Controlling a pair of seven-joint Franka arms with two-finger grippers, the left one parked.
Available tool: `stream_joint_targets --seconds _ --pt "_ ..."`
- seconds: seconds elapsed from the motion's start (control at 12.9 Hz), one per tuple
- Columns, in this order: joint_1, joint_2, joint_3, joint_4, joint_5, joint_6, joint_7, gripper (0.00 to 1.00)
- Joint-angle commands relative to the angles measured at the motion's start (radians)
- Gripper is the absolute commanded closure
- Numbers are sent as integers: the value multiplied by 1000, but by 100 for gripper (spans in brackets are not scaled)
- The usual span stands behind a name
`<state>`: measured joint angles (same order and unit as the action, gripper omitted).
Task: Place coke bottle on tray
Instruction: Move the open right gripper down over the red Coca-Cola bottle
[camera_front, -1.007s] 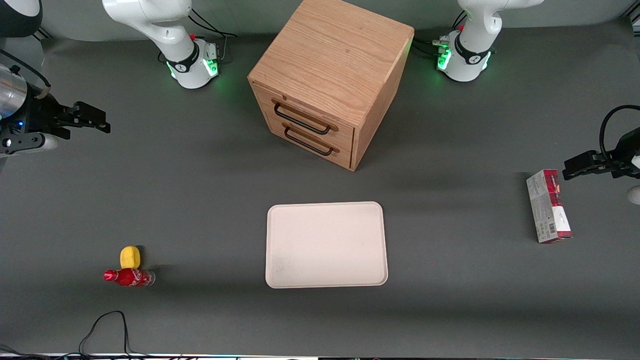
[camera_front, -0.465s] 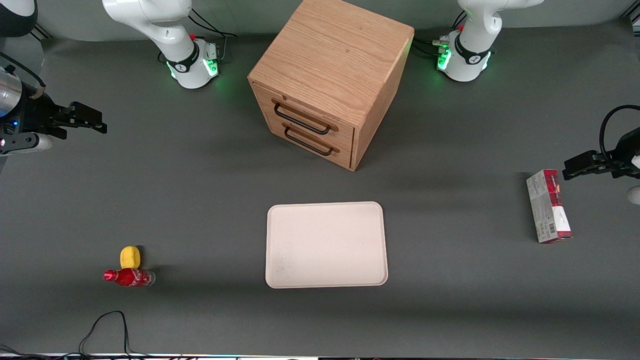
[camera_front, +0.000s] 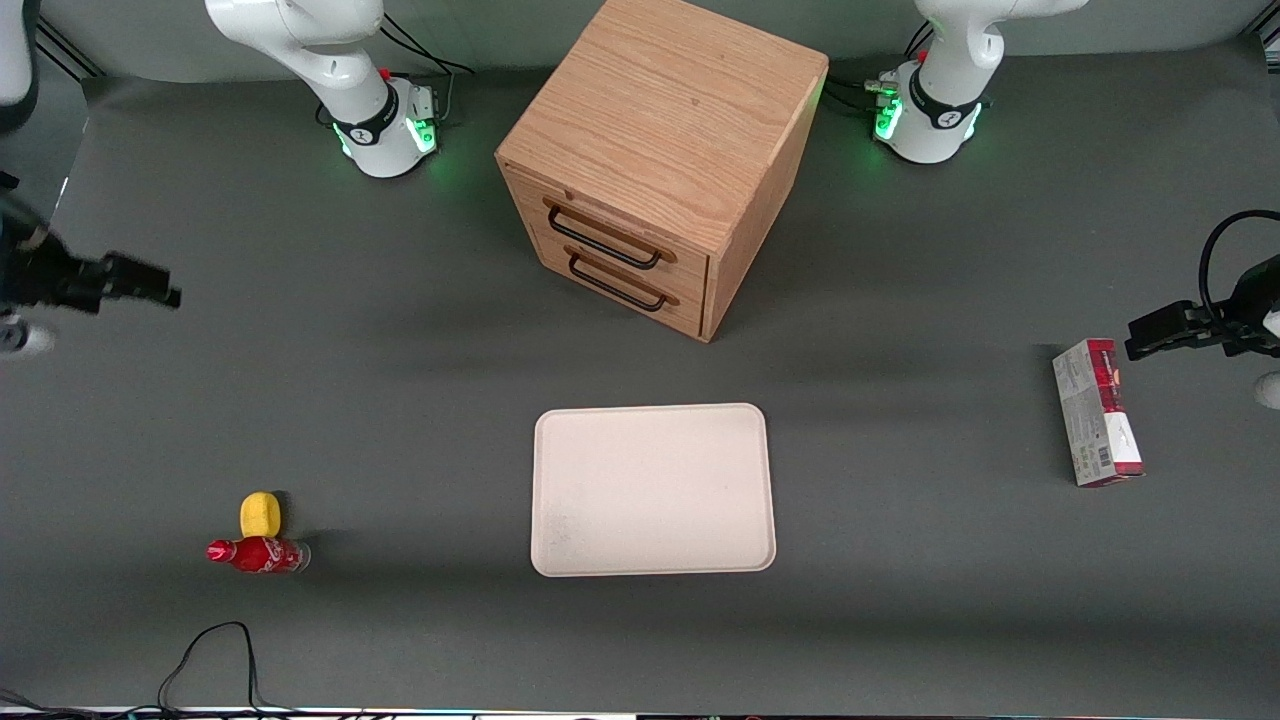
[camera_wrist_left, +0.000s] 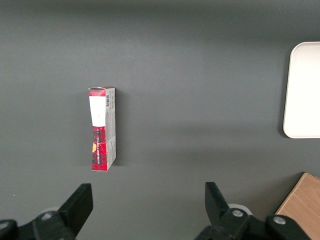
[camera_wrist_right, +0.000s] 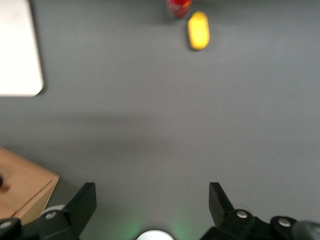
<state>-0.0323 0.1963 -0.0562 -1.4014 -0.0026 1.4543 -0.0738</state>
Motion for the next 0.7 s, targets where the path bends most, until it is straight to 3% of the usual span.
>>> stream_joint_targets --seconds 0.0,0.15,0.62 --pt "-49 324 4 377 -16 -38 3 0" --pt "-49 495 1 554 -19 -19 8 1" --pt "-43 571 4 553 -17 104 5 0"
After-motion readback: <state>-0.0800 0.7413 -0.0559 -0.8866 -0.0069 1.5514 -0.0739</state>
